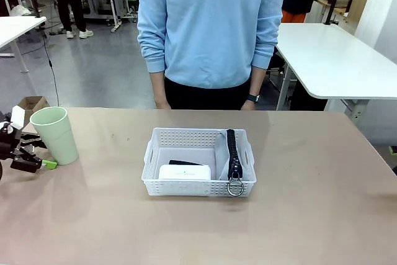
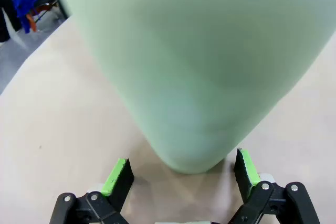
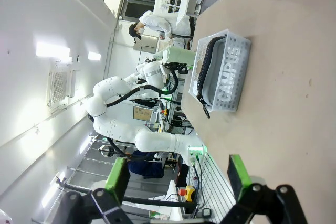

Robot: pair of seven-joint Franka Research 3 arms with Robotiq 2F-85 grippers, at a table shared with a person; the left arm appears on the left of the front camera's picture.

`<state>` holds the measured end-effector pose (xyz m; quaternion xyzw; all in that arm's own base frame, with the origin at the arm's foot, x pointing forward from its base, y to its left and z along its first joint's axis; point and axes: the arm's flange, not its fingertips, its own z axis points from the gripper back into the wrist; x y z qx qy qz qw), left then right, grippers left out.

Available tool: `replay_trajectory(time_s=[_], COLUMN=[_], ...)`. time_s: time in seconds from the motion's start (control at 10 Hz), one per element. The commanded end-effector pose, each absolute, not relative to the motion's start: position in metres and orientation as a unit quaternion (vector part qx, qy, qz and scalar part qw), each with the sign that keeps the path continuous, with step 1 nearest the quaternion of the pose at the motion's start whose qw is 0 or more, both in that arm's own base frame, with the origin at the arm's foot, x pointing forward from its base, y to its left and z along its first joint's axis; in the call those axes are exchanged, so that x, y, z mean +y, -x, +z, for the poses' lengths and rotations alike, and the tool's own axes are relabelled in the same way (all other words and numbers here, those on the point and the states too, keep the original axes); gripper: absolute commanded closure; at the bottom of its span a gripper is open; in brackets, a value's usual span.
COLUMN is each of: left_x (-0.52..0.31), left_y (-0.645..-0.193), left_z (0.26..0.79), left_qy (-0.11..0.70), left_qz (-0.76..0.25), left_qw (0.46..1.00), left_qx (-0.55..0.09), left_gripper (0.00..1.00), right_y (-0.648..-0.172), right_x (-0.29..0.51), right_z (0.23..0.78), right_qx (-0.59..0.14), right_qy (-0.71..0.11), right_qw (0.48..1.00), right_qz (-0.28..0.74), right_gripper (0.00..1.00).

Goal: Efficiently arrange items inside the basket to fit them all.
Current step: Pick up the Reusable plastic cup and place it inside the Organizing basket.

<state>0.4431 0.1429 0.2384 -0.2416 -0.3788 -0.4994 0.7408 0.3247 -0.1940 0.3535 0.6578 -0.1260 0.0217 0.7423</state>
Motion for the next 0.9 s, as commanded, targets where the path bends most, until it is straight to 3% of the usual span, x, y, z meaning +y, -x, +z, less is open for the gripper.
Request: replay_trajectory(time_s=[0.0,0.8], left_x=[0.136,0.13], left_y=[-0.444,-0.442], left_z=[0.231,0.243], left_qy=[0.273,0.352], left_qz=[-0.503,-0.463], left_qw=[0.727,0.681], left_qx=[-0.38,-0.445], left_gripper=[0.0,0.0], right_y=[-0.322,-0.322], right_x=[-0.195,-0.195], right_z=[0.356,0.356], right_qx=[-0.12,-0.12], right_qy=[-0.653,-0.653], right_qw=[0.748,0.748], right_qz=[0.019,0.019], right_gripper=[0.0,0.0])
